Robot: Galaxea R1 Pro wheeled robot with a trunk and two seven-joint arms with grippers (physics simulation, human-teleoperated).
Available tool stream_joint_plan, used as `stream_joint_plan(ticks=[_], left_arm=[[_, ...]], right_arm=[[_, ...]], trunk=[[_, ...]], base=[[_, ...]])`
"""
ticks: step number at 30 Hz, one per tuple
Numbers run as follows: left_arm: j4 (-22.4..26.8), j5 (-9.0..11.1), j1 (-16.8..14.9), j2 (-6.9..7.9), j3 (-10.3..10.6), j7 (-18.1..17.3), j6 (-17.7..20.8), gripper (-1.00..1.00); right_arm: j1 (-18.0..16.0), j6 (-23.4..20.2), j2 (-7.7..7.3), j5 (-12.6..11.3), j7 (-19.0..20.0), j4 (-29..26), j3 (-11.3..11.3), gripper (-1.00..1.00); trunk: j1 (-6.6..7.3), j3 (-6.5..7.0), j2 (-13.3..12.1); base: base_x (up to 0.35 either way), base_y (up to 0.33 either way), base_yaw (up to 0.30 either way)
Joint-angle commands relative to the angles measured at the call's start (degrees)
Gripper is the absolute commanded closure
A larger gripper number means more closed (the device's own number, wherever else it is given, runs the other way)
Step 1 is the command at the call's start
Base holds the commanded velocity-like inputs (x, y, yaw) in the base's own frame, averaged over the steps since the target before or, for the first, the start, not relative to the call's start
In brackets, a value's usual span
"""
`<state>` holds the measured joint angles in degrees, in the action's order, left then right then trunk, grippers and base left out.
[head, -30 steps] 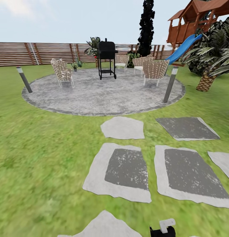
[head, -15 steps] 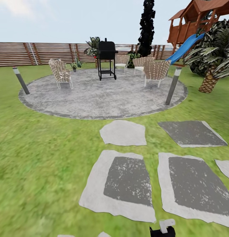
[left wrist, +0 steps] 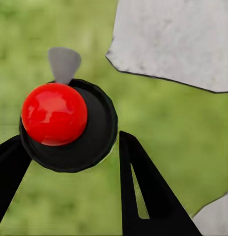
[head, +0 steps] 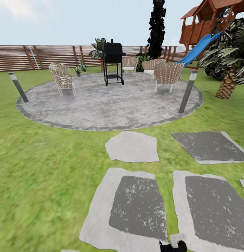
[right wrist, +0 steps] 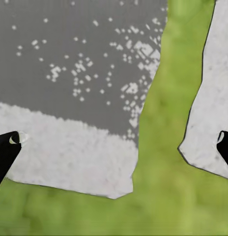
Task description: Pick up the pesticide atomizer in the garden and spray insectifuge to fully cover both potted plants in the garden.
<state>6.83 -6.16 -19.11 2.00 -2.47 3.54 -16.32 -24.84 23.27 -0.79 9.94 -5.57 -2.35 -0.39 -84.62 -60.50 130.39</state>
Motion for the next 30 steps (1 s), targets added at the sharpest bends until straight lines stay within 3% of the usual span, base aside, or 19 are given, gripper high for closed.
stream_joint_plan(ticks=[1, 30], left_arm=[[-0.06, -0.61, -0.04, 0.0, -0.25, 0.24, -0.21, 1.0], [-0.33, -0.59, -0.04, -0.02, -0.25, 0.24, -0.21, 1.0]], right_arm=[[-0.03, 0.11, 0.02, 0.6, -0.4, 0.06, -0.05, -1.0], [-0.03, 0.11, 0.0, 0.6, -0.4, 0.07, -0.05, -1.0]], trunk=[[-0.02, -0.05, 0.02], [-0.02, -0.05, 0.02]], base=[[0.338, 0.0, 0.0], [0.338, 0.0, 0.0]])
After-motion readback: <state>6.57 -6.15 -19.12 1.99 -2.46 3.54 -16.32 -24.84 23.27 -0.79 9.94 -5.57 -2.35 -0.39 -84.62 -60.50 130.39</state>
